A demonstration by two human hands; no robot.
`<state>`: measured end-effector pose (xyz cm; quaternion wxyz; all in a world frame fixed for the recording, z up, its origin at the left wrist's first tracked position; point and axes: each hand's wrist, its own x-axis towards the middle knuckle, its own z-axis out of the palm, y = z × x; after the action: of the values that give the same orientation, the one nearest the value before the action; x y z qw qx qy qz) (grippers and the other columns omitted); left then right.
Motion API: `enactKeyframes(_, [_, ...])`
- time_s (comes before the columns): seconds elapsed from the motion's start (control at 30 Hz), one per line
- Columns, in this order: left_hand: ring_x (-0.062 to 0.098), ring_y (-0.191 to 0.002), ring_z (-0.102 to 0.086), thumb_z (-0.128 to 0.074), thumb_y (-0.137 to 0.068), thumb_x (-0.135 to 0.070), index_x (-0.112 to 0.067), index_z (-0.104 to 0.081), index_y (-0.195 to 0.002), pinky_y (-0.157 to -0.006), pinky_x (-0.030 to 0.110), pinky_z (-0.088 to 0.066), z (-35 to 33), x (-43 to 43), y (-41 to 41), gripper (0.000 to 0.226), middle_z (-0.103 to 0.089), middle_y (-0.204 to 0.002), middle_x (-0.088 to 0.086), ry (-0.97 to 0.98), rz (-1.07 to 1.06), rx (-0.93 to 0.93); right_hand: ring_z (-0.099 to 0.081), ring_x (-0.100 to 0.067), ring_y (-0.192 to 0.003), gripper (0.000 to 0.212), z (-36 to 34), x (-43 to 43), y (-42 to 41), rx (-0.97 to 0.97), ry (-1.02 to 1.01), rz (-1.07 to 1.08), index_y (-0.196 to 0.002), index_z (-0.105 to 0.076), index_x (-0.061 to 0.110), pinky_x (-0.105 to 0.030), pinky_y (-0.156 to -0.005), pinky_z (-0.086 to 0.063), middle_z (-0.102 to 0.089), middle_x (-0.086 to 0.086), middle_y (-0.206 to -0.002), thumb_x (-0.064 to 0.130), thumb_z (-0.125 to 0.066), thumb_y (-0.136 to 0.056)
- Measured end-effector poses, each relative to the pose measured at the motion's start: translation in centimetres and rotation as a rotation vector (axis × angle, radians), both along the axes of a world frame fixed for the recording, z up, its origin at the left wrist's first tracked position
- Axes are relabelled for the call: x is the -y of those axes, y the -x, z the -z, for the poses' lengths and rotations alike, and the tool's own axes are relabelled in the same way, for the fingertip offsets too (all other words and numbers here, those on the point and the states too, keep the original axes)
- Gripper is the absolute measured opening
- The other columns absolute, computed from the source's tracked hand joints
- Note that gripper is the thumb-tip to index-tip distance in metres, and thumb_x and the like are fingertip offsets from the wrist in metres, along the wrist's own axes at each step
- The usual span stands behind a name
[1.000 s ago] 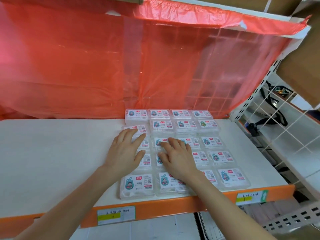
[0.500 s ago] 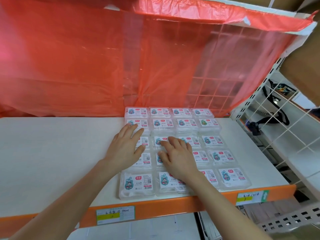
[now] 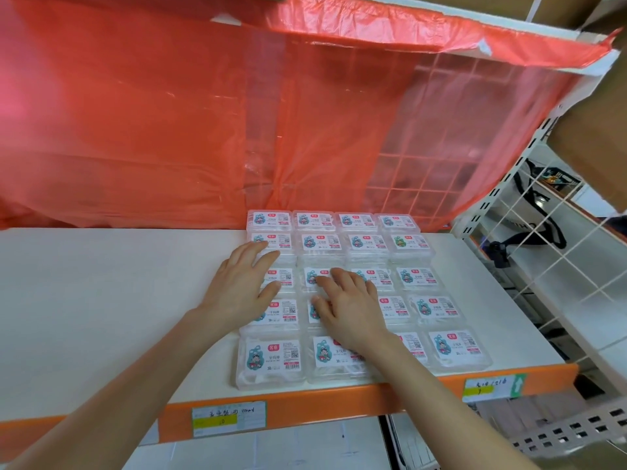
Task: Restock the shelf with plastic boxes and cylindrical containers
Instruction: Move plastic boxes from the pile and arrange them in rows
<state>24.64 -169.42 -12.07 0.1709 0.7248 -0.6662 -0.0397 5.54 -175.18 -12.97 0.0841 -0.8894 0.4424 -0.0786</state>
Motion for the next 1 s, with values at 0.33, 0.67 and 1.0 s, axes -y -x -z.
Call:
enactKeyframes(0.33, [0.019, -0.133, -0.028, -0.031, -0.094, -0.043, -0.022, -0.036, -0.140, -0.105, 0.033, -0.026, -0.7, -6.1, -4.5, 0.051, -0.035, -0.145, 0.000, -0.036, -0.257, 0.020, -0.030, -0.023, -0.127, 0.042, -2.9, -2.2, -6.7, -0.016, 0.048, -0.181, -0.135, -0.039, 0.022, -0.040, -0.101, -0.026, -0.037, -0.002, -0.139, 0.036, -0.034, -0.095])
enactKeyframes(0.67, [0.017, -0.134, -0.027, -0.018, -0.081, -0.051, -0.023, -0.035, -0.141, -0.104, 0.031, -0.026, -1.1, -17.2, -12.2, 0.068, -0.033, -0.146, -0.001, -0.115, -0.553, 0.036, -0.028, -0.023, -0.130, 0.044, -2.2, -10.2, -18.4, -0.044, 0.028, -0.465, -0.136, -0.038, 0.020, -0.040, -0.102, -0.023, -0.033, -0.006, -0.144, 0.040, -0.032, -0.097])
enactKeyframes(1.0, [0.021, -0.131, -0.031, -0.030, -0.088, -0.048, -0.021, -0.041, -0.137, -0.103, 0.033, -0.027, -1.3, -33.0, -23.9, 0.057, -0.039, -0.142, 0.003, -0.076, -0.697, -0.008, -0.032, -0.025, -0.127, 0.043, -2.5, -23.4, -32.2, -0.036, 0.003, -0.565, -0.135, -0.039, 0.021, -0.038, -0.099, -0.028, -0.038, -0.005, -0.139, 0.039, -0.034, -0.096])
